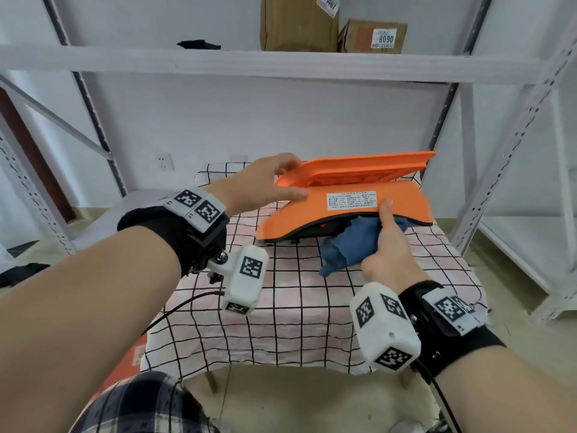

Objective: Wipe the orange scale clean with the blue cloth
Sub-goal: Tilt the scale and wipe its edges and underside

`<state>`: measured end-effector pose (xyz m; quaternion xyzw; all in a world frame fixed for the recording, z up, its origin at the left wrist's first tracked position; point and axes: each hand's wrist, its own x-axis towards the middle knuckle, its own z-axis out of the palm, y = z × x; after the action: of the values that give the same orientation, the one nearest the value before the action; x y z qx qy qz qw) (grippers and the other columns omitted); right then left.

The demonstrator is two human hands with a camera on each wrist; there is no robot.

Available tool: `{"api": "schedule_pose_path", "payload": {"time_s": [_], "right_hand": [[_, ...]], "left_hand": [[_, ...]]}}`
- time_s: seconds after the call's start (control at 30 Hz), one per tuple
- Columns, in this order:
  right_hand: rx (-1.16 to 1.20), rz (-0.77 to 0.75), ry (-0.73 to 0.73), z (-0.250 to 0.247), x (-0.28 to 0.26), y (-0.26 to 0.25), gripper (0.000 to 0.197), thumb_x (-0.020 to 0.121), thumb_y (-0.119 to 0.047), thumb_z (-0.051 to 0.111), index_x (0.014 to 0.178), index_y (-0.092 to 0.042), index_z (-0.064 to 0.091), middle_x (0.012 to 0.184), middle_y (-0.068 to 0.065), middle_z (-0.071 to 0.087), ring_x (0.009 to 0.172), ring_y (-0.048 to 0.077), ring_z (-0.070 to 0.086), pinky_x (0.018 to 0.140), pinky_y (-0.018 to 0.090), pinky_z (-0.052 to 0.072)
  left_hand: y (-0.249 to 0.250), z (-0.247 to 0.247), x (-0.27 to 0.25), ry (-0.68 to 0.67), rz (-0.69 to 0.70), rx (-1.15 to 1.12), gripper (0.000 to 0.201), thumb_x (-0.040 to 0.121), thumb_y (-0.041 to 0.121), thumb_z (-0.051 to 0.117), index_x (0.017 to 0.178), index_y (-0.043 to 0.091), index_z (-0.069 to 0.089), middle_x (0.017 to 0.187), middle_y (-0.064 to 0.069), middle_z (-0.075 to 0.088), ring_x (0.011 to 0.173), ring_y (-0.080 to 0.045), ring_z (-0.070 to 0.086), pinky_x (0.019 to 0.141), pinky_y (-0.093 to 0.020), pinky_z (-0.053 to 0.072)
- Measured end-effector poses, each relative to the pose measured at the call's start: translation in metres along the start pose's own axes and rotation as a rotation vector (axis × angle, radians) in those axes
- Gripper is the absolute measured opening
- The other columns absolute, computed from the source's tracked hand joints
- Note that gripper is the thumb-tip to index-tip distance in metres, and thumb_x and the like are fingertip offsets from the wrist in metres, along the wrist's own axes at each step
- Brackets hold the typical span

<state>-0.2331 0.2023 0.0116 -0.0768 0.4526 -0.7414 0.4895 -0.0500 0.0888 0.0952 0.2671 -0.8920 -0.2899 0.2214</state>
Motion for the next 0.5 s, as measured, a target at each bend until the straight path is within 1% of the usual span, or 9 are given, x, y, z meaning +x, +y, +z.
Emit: {"api": "schedule_pose_path", "payload": {"time_s": [0.07,0.1,0.13,0.2,0.27,0.3,0.37,0.43,0.5], "right_hand": [[0.059,0.014,-0.053,-0.003,0.003,0.003,0.048,0.08,-0.062,0.058,0.095,-0.016,0.063,0.119,0.01,0.065,0.104,0.029,0.064,0.094,0.055,0.045],[0.088,0.017,-0.081,-0.004,0.007,0.003,0.048,0.08,-0.062,0.057,0.095,-0.017,0.063,0.122,0.01,0.063,0.108,0.03,0.062,0.097,0.057,0.042],[0.11,0.023,-0.115,-0.004,0.011,0.003,0.05,0.081,-0.063,0.056,0.099,-0.017,0.064,0.124,0.01,0.061,0.111,0.03,0.061,0.099,0.057,0.041],[0.114,0.042,-0.169,0.002,0.016,0.001,0.055,0.082,-0.062,0.055,0.113,-0.017,0.063,0.121,0.009,0.065,0.11,0.029,0.062,0.097,0.051,0.045],[0.079,0.036,-0.155,0.014,0.023,-0.004,0.047,0.086,-0.056,0.054,0.108,-0.015,0.062,0.112,0.007,0.066,0.1,0.025,0.064,0.087,0.04,0.05],[0.029,0.013,-0.125,0.022,0.03,-0.008,0.039,0.088,-0.05,0.055,0.104,-0.015,0.061,0.108,0.006,0.066,0.095,0.023,0.064,0.083,0.037,0.051],[-0.083,-0.054,-0.04,0.034,0.042,-0.019,0.028,0.088,-0.04,0.061,0.095,-0.013,0.063,0.104,0.007,0.067,0.09,0.023,0.065,0.08,0.038,0.054],[-0.199,-0.102,0.02,0.04,0.052,-0.031,0.026,0.086,-0.037,0.065,0.088,-0.012,0.063,0.101,0.008,0.069,0.09,0.025,0.066,0.085,0.042,0.054],[-0.313,-0.111,0.026,0.044,0.048,-0.042,0.023,0.09,-0.033,0.06,0.091,-0.009,0.061,0.105,0.009,0.067,0.093,0.025,0.063,0.087,0.04,0.052]], "left_hand": [[0.003,0.002,-0.001,0.053,0.053,0.053,0.016,0.09,0.026,0.062,0.106,0.02,0.062,0.104,0.005,0.066,0.099,-0.01,0.06,0.091,-0.027,0.046],[0.004,0.003,-0.001,0.093,0.091,0.107,0.013,0.092,0.023,0.059,0.103,0.017,0.064,0.099,0.005,0.066,0.094,-0.012,0.061,0.089,-0.03,0.048],[0.005,0.003,-0.001,0.134,0.136,0.19,0.013,0.094,0.02,0.057,0.101,0.015,0.065,0.094,0.004,0.065,0.089,-0.014,0.06,0.086,-0.031,0.048],[0.006,0.001,0.001,0.202,0.23,0.334,0.016,0.095,0.016,0.055,0.103,0.009,0.066,0.091,0.001,0.062,0.084,-0.013,0.054,0.08,-0.026,0.043],[0.007,-0.003,0.006,0.286,0.299,0.376,0.02,0.094,0.014,0.053,0.105,0.004,0.066,0.093,-0.005,0.064,0.085,-0.014,0.053,0.074,-0.018,0.034],[0.008,-0.005,0.009,0.334,0.312,0.386,0.021,0.093,0.016,0.053,0.103,0.003,0.067,0.093,-0.006,0.065,0.085,-0.015,0.053,0.072,-0.017,0.031],[0.01,-0.007,0.015,0.403,0.279,0.385,0.025,0.091,0.022,0.05,0.1,0.006,0.067,0.09,-0.004,0.064,0.083,-0.013,0.05,0.07,-0.018,0.029],[0.012,-0.006,0.02,0.423,0.225,0.395,0.023,0.094,0.022,0.05,0.1,0.007,0.066,0.09,-0.002,0.063,0.082,-0.011,0.048,0.069,-0.019,0.028],[0.014,-0.002,0.023,0.426,0.212,0.421,0.022,0.096,0.021,0.049,0.102,0.008,0.065,0.094,-0.003,0.063,0.085,-0.014,0.052,0.07,-0.02,0.029]]}}
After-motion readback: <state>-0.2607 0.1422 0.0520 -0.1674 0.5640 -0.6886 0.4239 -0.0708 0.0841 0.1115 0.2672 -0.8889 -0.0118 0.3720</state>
